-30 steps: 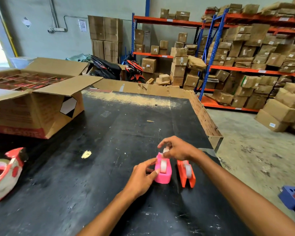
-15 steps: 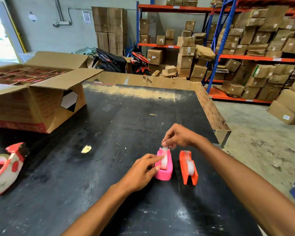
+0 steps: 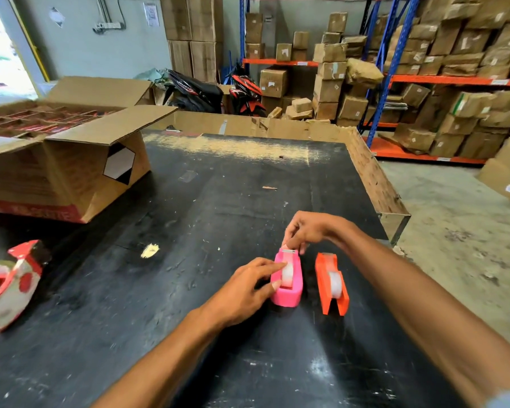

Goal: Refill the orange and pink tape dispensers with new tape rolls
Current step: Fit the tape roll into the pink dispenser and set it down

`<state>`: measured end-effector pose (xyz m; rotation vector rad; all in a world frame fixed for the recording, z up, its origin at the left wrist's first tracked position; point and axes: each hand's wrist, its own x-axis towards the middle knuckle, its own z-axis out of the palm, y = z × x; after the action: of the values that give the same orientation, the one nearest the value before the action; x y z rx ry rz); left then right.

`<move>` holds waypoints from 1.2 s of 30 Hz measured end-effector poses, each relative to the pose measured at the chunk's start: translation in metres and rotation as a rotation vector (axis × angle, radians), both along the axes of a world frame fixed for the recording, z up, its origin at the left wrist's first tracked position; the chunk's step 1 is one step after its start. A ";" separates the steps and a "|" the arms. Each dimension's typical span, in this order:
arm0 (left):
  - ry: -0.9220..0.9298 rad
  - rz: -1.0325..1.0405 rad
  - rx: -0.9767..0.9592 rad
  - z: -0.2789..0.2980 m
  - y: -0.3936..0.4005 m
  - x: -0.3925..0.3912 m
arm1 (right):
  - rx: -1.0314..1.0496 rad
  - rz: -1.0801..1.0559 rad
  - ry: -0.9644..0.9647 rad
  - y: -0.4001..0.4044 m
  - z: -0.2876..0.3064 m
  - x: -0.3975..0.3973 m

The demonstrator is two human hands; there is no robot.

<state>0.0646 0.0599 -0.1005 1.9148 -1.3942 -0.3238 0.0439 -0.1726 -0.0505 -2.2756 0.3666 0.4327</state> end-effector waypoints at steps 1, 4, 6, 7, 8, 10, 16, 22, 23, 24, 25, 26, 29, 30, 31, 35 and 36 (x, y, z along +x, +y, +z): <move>0.002 -0.002 0.006 0.001 0.000 0.000 | -0.004 -0.004 0.022 0.000 0.000 0.002; 0.039 0.005 0.012 0.005 -0.001 -0.002 | -0.027 -0.029 0.049 0.004 0.002 0.004; 0.109 0.010 0.005 0.007 -0.002 -0.003 | -0.044 -0.042 0.052 0.009 0.005 0.002; 0.146 0.014 0.001 0.007 -0.002 -0.004 | -0.057 -0.044 0.047 0.011 0.007 0.000; 0.171 0.019 -0.003 0.008 -0.002 -0.006 | -0.073 -0.049 0.034 0.012 0.009 -0.002; 0.203 0.029 -0.013 0.008 -0.002 -0.009 | -0.107 -0.090 -0.024 0.013 0.013 -0.007; 0.260 0.055 0.003 0.010 0.001 -0.013 | -0.264 -0.209 -0.204 0.015 0.027 -0.038; 0.211 0.135 -0.012 0.019 0.013 -0.015 | -0.397 -0.271 -0.316 0.038 0.054 -0.089; 0.190 0.142 -0.032 0.022 0.018 -0.020 | -0.421 -0.280 -0.324 0.047 0.059 -0.100; 0.171 0.147 -0.052 0.024 0.021 -0.023 | -0.443 -0.282 -0.330 0.055 0.064 -0.110; 0.156 0.150 -0.072 0.027 0.026 -0.029 | -0.470 -0.281 -0.334 0.064 0.068 -0.121; 0.146 0.151 -0.095 0.030 0.031 -0.036 | -0.496 -0.276 -0.330 0.073 0.072 -0.131; 0.111 0.124 -0.140 0.036 0.048 -0.057 | -0.535 -0.289 -0.309 0.103 0.077 -0.165; 0.102 0.105 -0.135 0.036 0.054 -0.066 | -0.547 -0.292 -0.295 0.112 0.077 -0.178; 0.100 0.085 -0.120 0.037 0.058 -0.074 | -0.557 -0.296 -0.277 0.120 0.075 -0.189; 0.112 -0.043 -0.054 0.034 0.071 -0.113 | -0.549 -0.340 -0.152 0.156 0.060 -0.247; 0.098 -0.078 -0.032 0.033 0.073 -0.124 | -0.549 -0.352 -0.126 0.162 0.056 -0.263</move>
<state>-0.0593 0.1325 -0.0680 1.7977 -1.4033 -0.4240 -0.2190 -0.0103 0.0054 -2.6673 0.8915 -0.0010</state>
